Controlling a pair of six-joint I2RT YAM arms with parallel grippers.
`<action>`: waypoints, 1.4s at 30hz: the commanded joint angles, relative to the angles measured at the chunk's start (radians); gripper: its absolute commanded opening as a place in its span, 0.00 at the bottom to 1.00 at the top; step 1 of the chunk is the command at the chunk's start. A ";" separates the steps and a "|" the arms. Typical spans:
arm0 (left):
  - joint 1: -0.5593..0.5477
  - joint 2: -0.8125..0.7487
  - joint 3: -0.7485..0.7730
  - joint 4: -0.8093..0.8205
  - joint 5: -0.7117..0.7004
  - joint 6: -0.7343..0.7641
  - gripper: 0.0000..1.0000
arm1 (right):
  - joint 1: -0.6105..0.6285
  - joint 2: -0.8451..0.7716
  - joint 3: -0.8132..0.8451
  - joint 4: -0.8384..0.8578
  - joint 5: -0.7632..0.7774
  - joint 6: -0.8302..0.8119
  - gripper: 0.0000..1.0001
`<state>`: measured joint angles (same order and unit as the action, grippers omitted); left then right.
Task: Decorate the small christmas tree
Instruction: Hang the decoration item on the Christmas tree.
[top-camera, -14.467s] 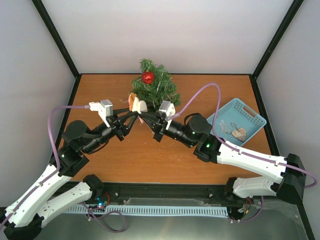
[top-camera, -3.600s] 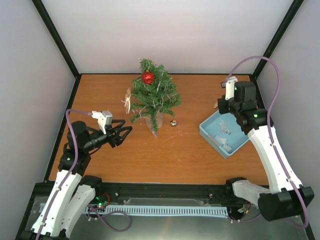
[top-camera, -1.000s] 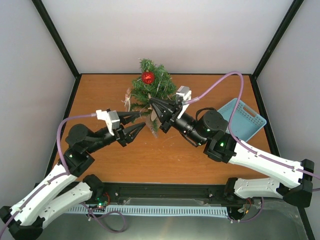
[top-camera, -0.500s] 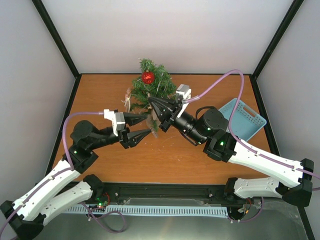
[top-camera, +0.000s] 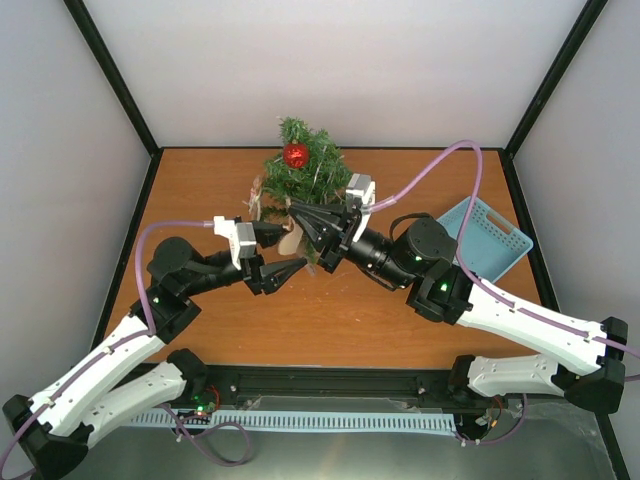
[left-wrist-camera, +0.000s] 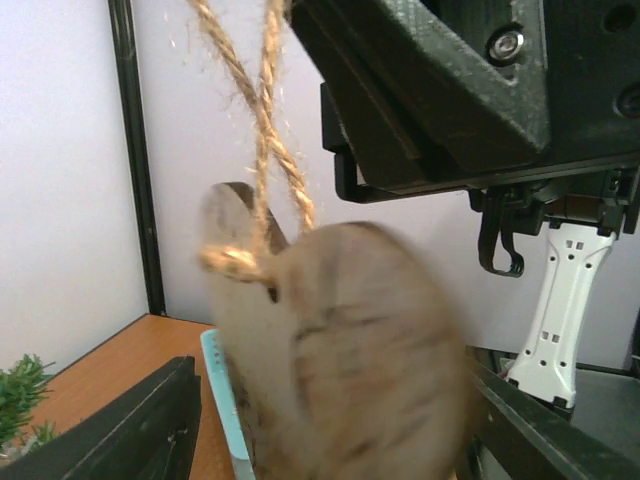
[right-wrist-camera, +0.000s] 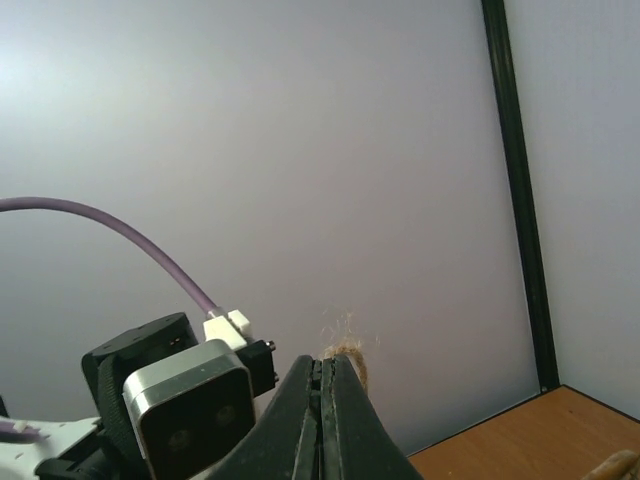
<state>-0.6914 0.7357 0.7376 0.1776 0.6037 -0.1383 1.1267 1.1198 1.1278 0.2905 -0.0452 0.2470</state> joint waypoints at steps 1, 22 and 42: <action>-0.009 -0.017 0.007 0.019 -0.040 0.052 0.68 | 0.011 -0.025 -0.005 0.039 -0.054 -0.037 0.03; -0.010 -0.120 -0.065 0.165 0.393 -0.106 0.72 | 0.010 -0.193 0.088 -0.420 -0.277 -0.497 0.03; -0.008 -0.120 0.002 0.021 0.139 -0.096 0.69 | 0.011 -0.154 -0.029 -0.170 -0.061 -0.238 0.03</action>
<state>-0.6922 0.6544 0.6800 0.2680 0.9321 -0.2749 1.1286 0.9428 1.1423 -0.0311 -0.2665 -0.1223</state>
